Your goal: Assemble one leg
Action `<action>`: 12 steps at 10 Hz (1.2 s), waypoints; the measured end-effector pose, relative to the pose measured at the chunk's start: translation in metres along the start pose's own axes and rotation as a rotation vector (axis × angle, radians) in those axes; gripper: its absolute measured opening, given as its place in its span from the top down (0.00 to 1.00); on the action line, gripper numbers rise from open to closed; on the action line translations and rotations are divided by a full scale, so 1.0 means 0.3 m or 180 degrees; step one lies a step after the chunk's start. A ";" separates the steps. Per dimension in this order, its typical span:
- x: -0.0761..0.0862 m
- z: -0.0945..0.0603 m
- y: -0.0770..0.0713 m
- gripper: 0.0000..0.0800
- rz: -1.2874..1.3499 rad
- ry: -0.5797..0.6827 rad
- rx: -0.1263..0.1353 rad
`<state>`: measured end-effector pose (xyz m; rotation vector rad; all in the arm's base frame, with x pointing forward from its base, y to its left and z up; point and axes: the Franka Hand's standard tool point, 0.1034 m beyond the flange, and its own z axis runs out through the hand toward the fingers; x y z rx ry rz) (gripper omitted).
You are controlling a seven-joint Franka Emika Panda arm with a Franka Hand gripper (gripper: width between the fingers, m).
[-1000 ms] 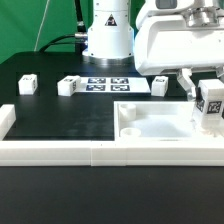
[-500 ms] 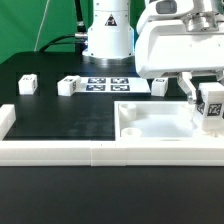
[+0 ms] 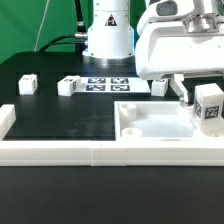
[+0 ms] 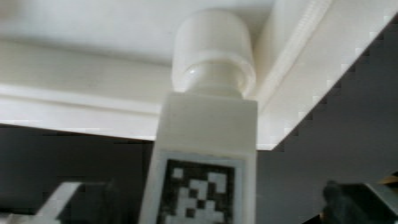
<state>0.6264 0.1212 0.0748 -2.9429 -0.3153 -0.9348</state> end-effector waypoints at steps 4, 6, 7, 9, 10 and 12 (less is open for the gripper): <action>-0.001 0.001 0.000 0.19 0.0000 -0.0002 0.0000; 0.014 -0.020 0.007 0.19 0.0007 -0.0017 0.0002; 0.037 -0.052 0.013 0.19 0.0012 -0.0020 0.0006; 0.048 -0.071 0.008 0.19 0.0033 -0.0067 0.0023; 0.046 -0.070 0.009 0.19 0.0034 -0.0067 0.0021; 0.021 -0.058 -0.002 0.19 0.0045 -0.0370 0.0092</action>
Offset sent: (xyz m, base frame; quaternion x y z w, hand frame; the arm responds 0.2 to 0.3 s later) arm 0.0000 0.0000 0.0000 0.0000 0.0000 0.0000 1.0000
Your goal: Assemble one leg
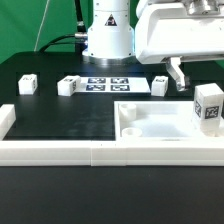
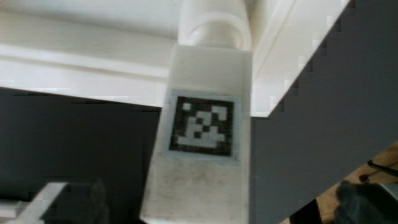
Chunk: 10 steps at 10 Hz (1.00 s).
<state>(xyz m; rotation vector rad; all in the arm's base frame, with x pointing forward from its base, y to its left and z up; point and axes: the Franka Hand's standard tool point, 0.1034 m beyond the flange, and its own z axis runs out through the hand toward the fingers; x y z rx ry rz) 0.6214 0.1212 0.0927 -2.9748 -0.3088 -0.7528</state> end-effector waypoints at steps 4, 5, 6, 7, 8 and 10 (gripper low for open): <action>0.011 0.019 0.038 0.19 0.0052 -0.1077 0.0195; 0.009 0.017 0.034 0.19 0.0088 -0.1340 0.0239; 0.003 0.008 0.020 0.19 0.0113 -0.1692 0.0297; 0.015 0.012 0.011 0.19 0.0111 -0.1953 0.0344; 0.041 0.024 0.014 0.19 0.0113 -0.1870 0.0333; 0.037 0.036 0.021 0.19 0.0121 -0.1875 0.0330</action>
Offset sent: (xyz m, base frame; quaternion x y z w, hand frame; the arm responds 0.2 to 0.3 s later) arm 0.0185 -0.0156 -0.0017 0.0007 -0.2463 -0.0221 0.9689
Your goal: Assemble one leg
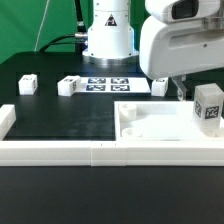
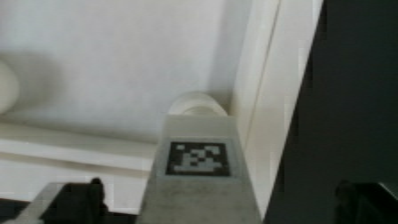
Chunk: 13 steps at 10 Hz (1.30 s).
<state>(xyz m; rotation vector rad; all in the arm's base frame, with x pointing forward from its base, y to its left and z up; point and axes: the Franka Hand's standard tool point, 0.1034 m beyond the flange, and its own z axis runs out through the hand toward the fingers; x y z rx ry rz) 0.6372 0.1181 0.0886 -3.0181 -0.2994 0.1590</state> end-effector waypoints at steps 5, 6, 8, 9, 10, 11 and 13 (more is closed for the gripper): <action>0.009 -0.002 0.010 0.64 -0.0014 0.0045 -0.0006; 0.009 -0.002 0.010 0.64 -0.0013 0.0045 -0.0006; 0.009 -0.002 0.010 0.64 0.0083 0.0045 -0.0004; 0.010 -0.001 0.007 0.64 0.0233 0.0064 0.0005; 0.006 -0.001 0.006 0.64 0.0784 0.0144 -0.0005; 0.001 0.000 0.004 0.64 0.1119 0.0200 -0.0006; 0.002 0.000 0.004 0.63 0.1765 0.0223 0.0015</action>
Offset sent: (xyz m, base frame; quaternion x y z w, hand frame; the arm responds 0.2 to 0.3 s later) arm 0.0000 0.0000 0.0000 0.0000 0.0000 0.0000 1.0000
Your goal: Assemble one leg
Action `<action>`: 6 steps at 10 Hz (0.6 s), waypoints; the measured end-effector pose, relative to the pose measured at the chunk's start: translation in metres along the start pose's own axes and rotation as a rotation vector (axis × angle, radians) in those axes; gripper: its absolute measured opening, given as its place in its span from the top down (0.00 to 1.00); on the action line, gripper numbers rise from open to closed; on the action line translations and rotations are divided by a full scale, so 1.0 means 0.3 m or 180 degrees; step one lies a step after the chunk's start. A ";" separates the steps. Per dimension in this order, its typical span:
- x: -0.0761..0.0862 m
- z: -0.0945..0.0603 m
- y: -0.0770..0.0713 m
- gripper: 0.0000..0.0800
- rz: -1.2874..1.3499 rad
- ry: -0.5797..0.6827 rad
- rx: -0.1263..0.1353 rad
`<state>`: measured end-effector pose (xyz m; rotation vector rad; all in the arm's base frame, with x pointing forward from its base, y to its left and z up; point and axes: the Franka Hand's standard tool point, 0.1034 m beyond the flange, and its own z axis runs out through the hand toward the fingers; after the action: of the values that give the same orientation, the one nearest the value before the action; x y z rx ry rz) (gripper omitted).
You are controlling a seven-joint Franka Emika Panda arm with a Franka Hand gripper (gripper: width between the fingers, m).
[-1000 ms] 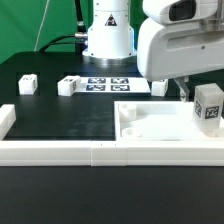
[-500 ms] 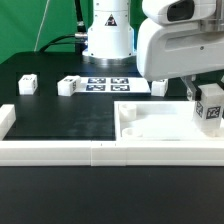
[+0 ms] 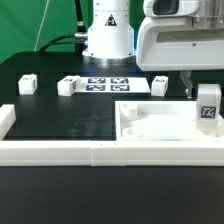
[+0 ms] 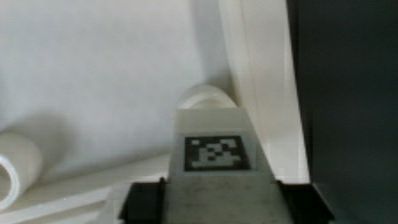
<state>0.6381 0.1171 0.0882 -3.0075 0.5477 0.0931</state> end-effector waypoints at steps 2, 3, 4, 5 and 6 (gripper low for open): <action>0.000 0.000 -0.001 0.63 0.0844 0.0006 -0.0003; 0.001 0.001 0.000 0.63 0.1192 0.0013 0.0002; 0.001 0.001 0.000 0.63 0.1572 0.0007 0.0014; 0.002 0.002 0.000 0.63 0.1990 0.0002 0.0029; 0.002 0.002 -0.003 0.63 0.2331 0.0012 0.0031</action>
Offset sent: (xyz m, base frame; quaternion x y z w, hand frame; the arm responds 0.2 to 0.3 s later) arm -0.0049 0.0051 -0.0072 0.0116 -0.0044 0.2356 0.9718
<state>0.6388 0.1177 0.0876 -2.6266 1.5977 0.1250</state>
